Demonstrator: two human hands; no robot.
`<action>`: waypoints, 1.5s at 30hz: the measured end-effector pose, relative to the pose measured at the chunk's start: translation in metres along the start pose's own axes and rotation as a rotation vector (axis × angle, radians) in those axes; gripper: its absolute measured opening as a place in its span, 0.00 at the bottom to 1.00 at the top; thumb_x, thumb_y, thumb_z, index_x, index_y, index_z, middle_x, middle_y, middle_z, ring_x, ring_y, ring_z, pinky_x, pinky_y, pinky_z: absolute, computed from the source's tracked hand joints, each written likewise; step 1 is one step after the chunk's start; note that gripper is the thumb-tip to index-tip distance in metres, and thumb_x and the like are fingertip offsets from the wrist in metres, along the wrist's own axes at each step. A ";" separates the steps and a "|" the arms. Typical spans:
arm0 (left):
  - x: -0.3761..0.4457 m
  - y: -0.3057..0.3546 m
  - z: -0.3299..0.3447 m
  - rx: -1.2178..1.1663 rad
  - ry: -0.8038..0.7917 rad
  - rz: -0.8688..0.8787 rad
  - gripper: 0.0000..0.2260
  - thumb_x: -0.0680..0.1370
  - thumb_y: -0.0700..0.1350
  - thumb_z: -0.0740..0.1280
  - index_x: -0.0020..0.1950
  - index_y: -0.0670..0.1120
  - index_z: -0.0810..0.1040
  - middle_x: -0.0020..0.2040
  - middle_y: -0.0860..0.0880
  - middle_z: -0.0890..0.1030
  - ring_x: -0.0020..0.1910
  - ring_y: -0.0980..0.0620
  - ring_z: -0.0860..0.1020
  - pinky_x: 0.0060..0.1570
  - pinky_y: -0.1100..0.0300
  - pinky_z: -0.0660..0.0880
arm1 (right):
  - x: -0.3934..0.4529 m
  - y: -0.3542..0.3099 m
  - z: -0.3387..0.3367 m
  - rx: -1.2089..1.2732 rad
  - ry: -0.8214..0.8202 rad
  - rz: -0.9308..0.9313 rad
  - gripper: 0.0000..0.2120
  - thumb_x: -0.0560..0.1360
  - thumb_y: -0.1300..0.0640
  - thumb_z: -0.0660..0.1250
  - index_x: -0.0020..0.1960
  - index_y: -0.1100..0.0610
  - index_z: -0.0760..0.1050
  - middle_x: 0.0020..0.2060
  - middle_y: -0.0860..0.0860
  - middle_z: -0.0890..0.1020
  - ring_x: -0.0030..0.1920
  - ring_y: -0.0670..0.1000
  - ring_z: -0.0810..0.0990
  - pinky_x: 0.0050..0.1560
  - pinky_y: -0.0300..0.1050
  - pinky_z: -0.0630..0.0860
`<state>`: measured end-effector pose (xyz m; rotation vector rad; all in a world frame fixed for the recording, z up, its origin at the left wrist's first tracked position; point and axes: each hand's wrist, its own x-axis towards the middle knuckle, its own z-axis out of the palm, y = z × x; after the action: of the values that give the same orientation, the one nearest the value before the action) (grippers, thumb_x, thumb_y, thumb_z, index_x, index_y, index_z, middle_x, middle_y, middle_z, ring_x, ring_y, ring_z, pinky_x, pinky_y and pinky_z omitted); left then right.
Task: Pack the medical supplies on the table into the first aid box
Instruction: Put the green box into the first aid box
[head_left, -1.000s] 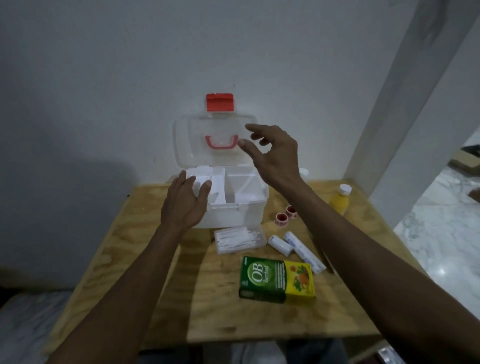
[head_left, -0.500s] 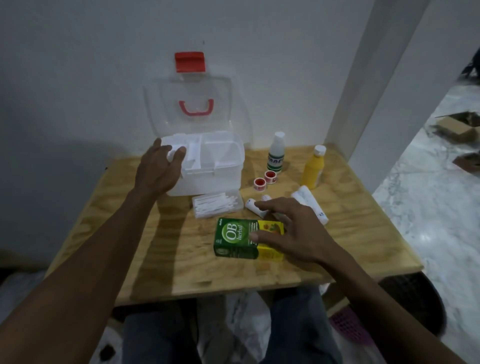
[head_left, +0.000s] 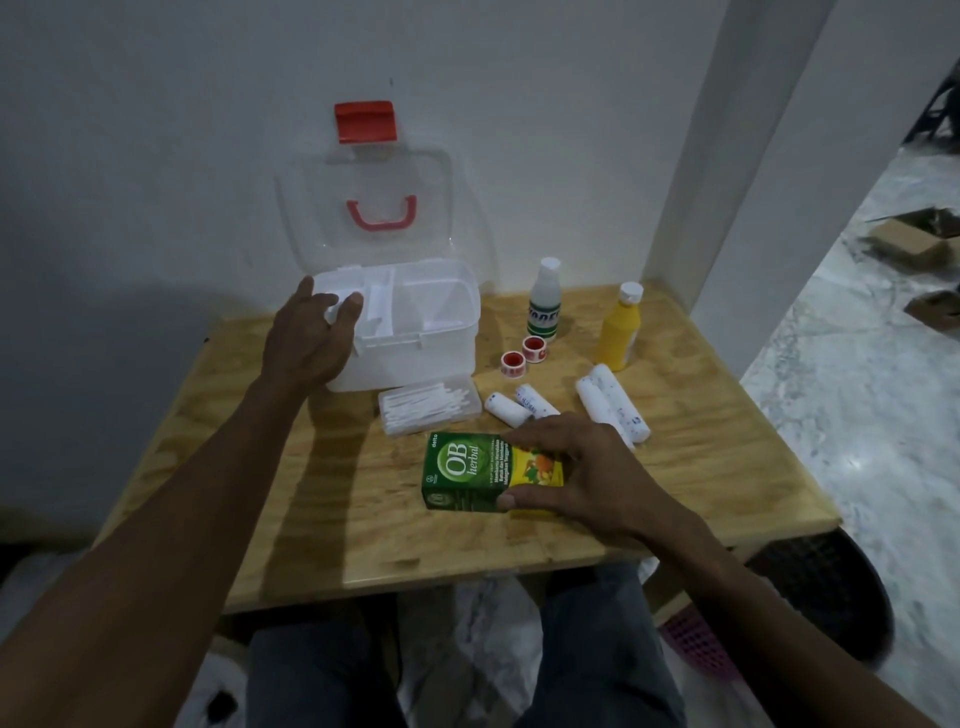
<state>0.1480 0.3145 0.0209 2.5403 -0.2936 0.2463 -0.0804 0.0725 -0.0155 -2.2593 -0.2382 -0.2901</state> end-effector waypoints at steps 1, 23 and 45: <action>0.000 0.000 0.000 0.000 -0.002 0.003 0.26 0.81 0.60 0.56 0.70 0.43 0.74 0.78 0.42 0.61 0.76 0.43 0.61 0.72 0.49 0.58 | 0.000 0.000 0.000 0.003 0.006 -0.004 0.26 0.64 0.42 0.79 0.59 0.49 0.82 0.51 0.39 0.83 0.54 0.42 0.79 0.54 0.45 0.77; 0.003 -0.009 0.007 -0.044 0.023 0.008 0.28 0.81 0.62 0.53 0.71 0.44 0.73 0.79 0.46 0.60 0.78 0.47 0.58 0.74 0.48 0.58 | 0.200 -0.021 -0.087 -0.332 -0.006 -0.088 0.28 0.66 0.39 0.76 0.60 0.54 0.82 0.52 0.50 0.86 0.44 0.42 0.81 0.42 0.30 0.73; 0.003 -0.010 0.010 -0.027 0.025 -0.002 0.32 0.78 0.66 0.47 0.71 0.48 0.72 0.79 0.49 0.59 0.78 0.46 0.57 0.70 0.43 0.63 | 0.263 -0.023 -0.027 -0.460 -0.390 -0.066 0.26 0.66 0.40 0.76 0.59 0.52 0.82 0.52 0.48 0.85 0.45 0.45 0.83 0.47 0.43 0.82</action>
<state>0.1545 0.3170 0.0085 2.5091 -0.2836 0.2712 0.1612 0.0866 0.0932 -2.7582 -0.4910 0.0783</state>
